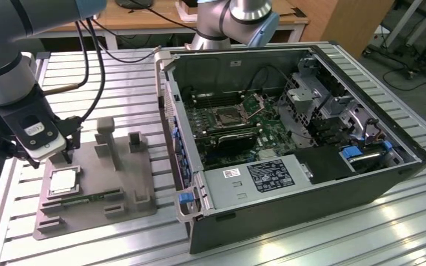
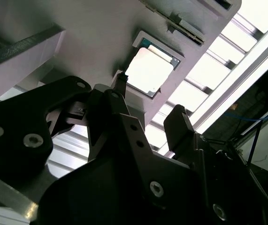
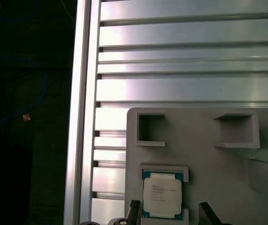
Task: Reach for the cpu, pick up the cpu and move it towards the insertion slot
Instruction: 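Pick up the cpu and move it towards the insertion slot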
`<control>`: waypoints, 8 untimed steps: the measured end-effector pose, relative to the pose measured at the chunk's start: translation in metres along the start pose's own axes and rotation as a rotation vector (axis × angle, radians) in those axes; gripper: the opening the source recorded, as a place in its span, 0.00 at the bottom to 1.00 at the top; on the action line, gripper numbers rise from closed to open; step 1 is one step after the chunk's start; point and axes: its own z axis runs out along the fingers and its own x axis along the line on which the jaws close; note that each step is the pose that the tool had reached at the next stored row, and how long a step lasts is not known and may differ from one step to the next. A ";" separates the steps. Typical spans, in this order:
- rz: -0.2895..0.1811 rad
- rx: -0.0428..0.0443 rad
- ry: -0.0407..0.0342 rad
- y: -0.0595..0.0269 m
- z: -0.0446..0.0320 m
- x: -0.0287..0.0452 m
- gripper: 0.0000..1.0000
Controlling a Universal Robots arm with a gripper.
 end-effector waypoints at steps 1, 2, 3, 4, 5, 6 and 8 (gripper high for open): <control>0.000 0.0001 0.0001 -0.0001 0.0001 0.0000 0.59; 0.000 0.0000 0.0001 -0.0003 0.0004 0.0000 0.59; 0.000 0.0000 0.0001 -0.0005 0.0006 0.0000 0.59; 0.000 0.0001 0.0001 -0.0007 0.0008 0.0000 0.59; 0.000 0.0001 0.0002 -0.0009 0.0010 0.0000 0.59; 0.000 0.0001 0.0002 -0.0011 0.0013 0.0000 0.59; 0.000 0.0001 0.0002 -0.0015 0.0020 0.0000 0.59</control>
